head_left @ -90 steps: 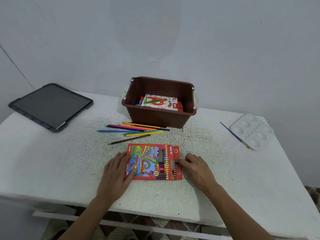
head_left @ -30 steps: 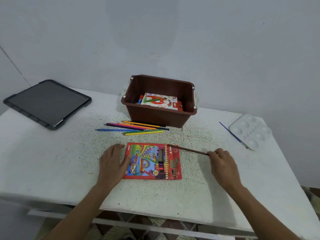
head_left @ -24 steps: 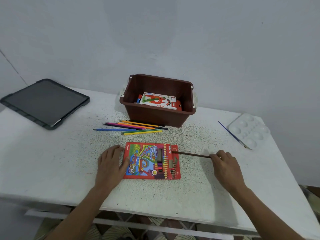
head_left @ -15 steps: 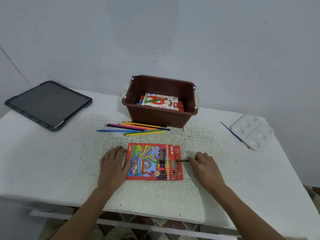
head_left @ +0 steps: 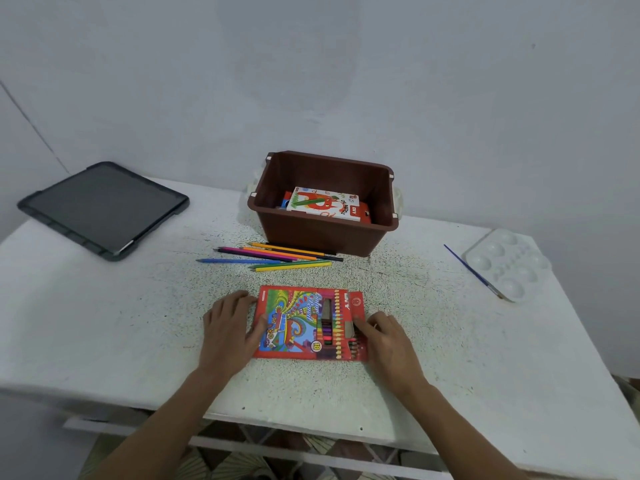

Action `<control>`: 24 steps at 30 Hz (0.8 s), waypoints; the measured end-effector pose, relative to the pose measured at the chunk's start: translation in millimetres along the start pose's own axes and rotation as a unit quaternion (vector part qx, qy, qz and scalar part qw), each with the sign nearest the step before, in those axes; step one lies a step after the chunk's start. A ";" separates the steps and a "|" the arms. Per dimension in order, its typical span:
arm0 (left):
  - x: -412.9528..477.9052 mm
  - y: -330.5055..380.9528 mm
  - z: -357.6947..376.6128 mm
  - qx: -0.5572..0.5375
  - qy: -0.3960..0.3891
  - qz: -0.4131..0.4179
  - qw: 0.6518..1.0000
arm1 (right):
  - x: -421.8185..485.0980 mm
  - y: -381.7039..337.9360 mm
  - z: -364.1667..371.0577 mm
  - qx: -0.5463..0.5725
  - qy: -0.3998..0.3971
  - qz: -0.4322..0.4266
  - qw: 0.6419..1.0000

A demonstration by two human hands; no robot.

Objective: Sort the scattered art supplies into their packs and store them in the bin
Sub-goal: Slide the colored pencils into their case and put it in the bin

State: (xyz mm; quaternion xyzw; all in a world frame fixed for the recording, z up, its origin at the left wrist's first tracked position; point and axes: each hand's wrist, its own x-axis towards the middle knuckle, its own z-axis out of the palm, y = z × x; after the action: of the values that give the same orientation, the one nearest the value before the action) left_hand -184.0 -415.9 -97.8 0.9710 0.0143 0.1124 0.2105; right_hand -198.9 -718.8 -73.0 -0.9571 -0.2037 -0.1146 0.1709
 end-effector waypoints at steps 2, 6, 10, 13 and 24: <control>5.6 -2.0 -3.1 0.013 0.014 0.016 1.000 | -2.1 1.1 0.0 0.008 0.005 -0.004 1.000; 26.3 -4.8 -8.5 0.042 0.018 0.042 0.998 | -6.5 1.3 0.8 0.008 0.008 -0.004 1.000; 51.0 0.2 -12.6 0.088 -0.076 0.091 0.989 | -8.6 1.3 1.5 0.014 -0.006 -0.003 1.000; 63.6 8.1 -18.2 0.187 -0.153 0.148 0.959 | -9.9 -0.1 0.7 0.011 -0.009 0.005 1.000; 72.3 14.7 -18.7 0.290 -0.132 0.162 0.934 | -12.3 -1.9 -1.4 0.031 -0.002 0.009 0.999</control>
State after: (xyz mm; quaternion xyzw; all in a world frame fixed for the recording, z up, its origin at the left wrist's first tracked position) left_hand -118.0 -416.3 -59.8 0.9851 -0.1393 0.0068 -0.1008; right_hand -210.9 -722.0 -74.7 -0.9535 -0.1988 -0.1046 0.2009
